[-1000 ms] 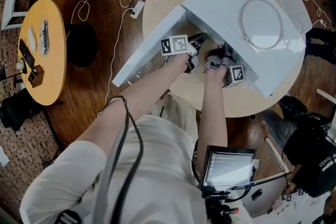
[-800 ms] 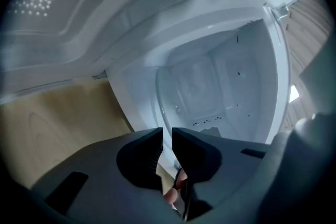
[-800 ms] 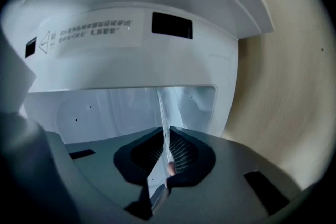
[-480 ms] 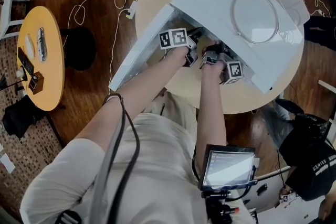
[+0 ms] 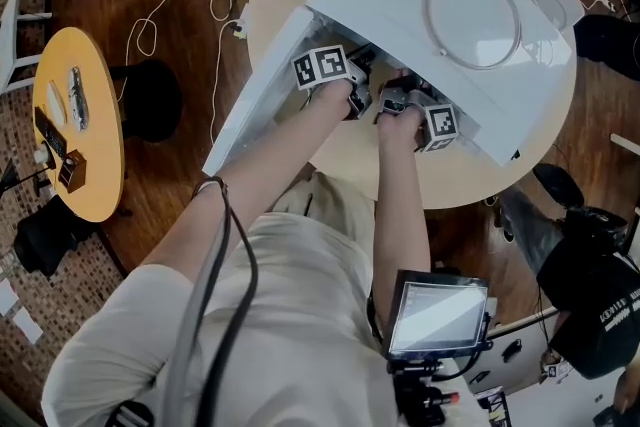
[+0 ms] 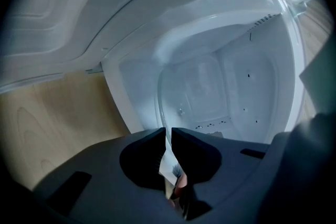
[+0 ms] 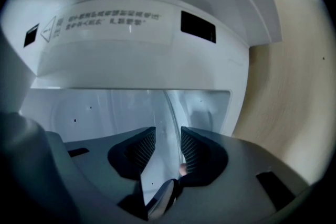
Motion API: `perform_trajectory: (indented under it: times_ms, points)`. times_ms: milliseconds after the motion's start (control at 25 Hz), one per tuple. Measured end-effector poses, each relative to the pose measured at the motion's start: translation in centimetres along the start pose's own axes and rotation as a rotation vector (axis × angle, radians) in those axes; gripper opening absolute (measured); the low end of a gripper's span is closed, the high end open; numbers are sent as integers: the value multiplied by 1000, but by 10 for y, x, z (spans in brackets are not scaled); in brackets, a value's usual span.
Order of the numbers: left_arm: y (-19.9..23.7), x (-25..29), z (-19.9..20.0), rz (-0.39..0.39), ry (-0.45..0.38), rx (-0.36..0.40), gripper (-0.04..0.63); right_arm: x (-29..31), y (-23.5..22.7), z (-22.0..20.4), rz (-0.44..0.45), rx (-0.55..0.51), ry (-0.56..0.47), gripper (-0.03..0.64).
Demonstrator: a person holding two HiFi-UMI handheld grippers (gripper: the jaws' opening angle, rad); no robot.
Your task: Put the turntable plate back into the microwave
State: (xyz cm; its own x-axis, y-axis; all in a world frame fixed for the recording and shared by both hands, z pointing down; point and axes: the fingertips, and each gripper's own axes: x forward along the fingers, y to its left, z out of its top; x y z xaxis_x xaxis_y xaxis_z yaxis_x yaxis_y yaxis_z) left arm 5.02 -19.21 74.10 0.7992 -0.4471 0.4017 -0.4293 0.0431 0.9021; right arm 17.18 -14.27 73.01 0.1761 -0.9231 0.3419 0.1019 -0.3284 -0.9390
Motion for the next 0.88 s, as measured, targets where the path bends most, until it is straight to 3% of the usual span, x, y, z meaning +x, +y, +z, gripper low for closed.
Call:
perform_trajectory:
  times_ms: [400,880]
  points:
    - [1,0,10,4,-51,-20,40,-9,-9,-14,-84,-8,95,129]
    - [2,-3,28,0,-133,-26,34,-11,-18,-33,-113,19,211,129]
